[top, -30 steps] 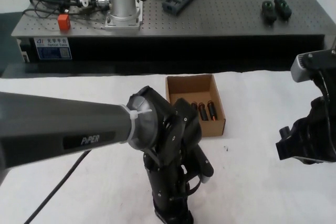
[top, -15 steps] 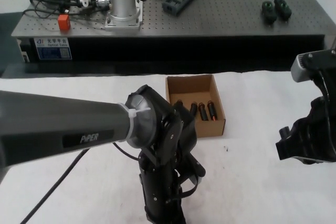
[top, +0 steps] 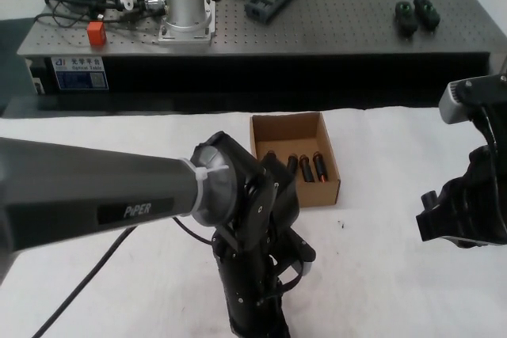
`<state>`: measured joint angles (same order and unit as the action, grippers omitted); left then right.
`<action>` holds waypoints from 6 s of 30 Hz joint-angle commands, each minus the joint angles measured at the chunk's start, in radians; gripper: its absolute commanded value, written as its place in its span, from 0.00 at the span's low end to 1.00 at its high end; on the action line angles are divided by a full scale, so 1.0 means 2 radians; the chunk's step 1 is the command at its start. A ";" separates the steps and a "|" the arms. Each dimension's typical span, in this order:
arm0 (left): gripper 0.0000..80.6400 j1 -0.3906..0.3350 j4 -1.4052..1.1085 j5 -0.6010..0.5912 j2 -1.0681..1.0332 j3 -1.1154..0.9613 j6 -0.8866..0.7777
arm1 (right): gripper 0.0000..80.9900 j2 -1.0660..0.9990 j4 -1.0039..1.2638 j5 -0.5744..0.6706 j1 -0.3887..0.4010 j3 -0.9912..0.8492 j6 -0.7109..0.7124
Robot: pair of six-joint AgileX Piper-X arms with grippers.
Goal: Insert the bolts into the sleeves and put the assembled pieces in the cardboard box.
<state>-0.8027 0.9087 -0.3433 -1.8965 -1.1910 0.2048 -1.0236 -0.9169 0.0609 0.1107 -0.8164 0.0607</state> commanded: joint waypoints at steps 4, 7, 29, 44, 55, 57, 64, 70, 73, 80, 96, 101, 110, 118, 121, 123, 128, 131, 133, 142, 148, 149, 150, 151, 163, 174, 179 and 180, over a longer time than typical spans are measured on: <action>0.09 -0.002 -0.014 -0.003 -0.007 0.002 0.008 | 0.02 0.004 0.001 0.005 -0.002 0.001 0.002; 0.00 -0.002 -0.014 -0.003 -0.005 0.002 0.007 | 0.02 0.004 0.001 0.005 -0.002 0.001 0.002; 0.01 0.022 -0.562 -0.045 0.308 0.202 -0.419 | 0.02 0.123 0.259 0.280 0.106 0.158 -0.140; 0.01 0.023 -0.590 -0.061 0.308 0.210 -0.432 | 0.02 0.097 0.349 0.262 0.123 0.158 -0.181; 0.01 0.023 -0.590 -0.084 0.308 0.210 -0.432 | 0.02 0.097 0.349 0.246 0.123 0.158 -0.191; 0.01 0.023 -0.590 -0.084 0.308 0.210 -0.432 | 0.02 0.097 0.351 0.228 0.123 0.158 -0.191; 0.01 0.023 -0.590 -0.105 0.308 0.210 -0.432 | 0.02 0.097 0.393 0.222 0.123 0.158 -0.191; 0.01 0.023 -0.590 -0.106 0.308 0.210 -0.431 | 0.02 0.097 0.421 0.225 0.123 0.158 -0.191; 0.01 0.023 -0.590 -0.096 0.308 0.210 -0.428 | 0.02 0.097 0.421 0.225 0.123 0.158 -0.191; 0.01 0.023 -0.590 -0.077 0.308 0.210 -0.428 | 0.02 0.108 0.425 0.219 0.123 0.158 -0.179; 0.28 0.023 -0.590 -0.123 0.308 0.210 -0.428 | 0.02 0.114 0.443 0.210 0.123 0.158 -0.176; 0.78 0.023 -0.588 -0.042 0.308 0.210 -0.443 | 0.02 0.113 0.444 0.178 0.119 0.158 -0.143; 0.46 0.064 -0.512 0.056 0.331 0.216 -0.392 | 0.02 -0.037 0.443 0.070 0.106 0.112 -0.085; 0.00 0.122 -0.424 0.117 0.409 0.261 -0.336 | 0.02 -0.276 0.461 0.018 0.100 -0.045 -0.049; 0.00 0.128 -0.414 0.120 0.438 0.285 -0.327 | 0.02 -0.352 0.455 0.011 0.100 -0.115 -0.049; 0.00 0.128 -0.402 0.136 0.453 0.304 -0.322 | 0.02 -0.397 0.430 0.007 0.099 -0.164 -0.049; 0.00 0.128 -0.342 0.172 0.488 0.332 -0.322 | 0.02 -0.469 0.358 -0.014 0.094 -0.257 -0.049; 0.00 0.128 -0.324 0.184 0.511 0.346 -0.322 | 0.02 -0.492 0.330 -0.016 0.085 -0.287 -0.055; 0.00 0.128 -0.318 0.187 0.531 0.355 -0.322 | 0.02 -0.504 0.310 -0.016 0.079 -0.298 -0.056; 0.01 0.128 -0.265 0.196 0.650 0.405 -0.326 | 0.11 -0.515 0.292 0.015 0.067 -0.300 -0.060; 0.01 0.128 -0.233 0.196 0.735 0.442 -0.326 | 0.49 -0.513 0.290 0.034 0.067 -0.300 -0.091; 0.01 0.128 -0.224 0.196 0.746 0.446 -0.326 | 0.48 -0.511 0.287 0.042 0.067 -0.300 -0.092; 0.01 0.128 -0.217 0.196 0.754 0.451 -0.329 | 0.45 -0.506 0.284 0.055 0.067 -0.300 -0.094; 0.01 0.128 -0.210 0.193 0.764 0.456 -0.338 | 0.42 -0.498 0.278 0.067 0.067 -0.298 -0.094; 0.01 0.128 -0.191 0.172 0.867 0.498 -0.362 | 0.30 -0.154 0.361 0.075 0.065 -0.026 -0.058; 0.01 0.128 -0.188 0.129 0.898 0.524 -0.358 | 0.30 0.232 0.365 0.042 0.065 0.272 -0.070; 0.01 0.128 -0.163 0.112 0.898 0.524 -0.354 | 0.30 0.359 0.311 0.042 0.065 0.341 -0.077; 0.01 0.128 -0.158 0.112 0.898 0.524 -0.348 | 0.30 0.376 0.302 0.042 0.065 0.350 -0.077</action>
<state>-0.5499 0.5546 -0.1055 -0.1072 -0.1403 -0.5171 -0.2972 -0.2996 0.1444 0.2470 -0.1283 -0.0885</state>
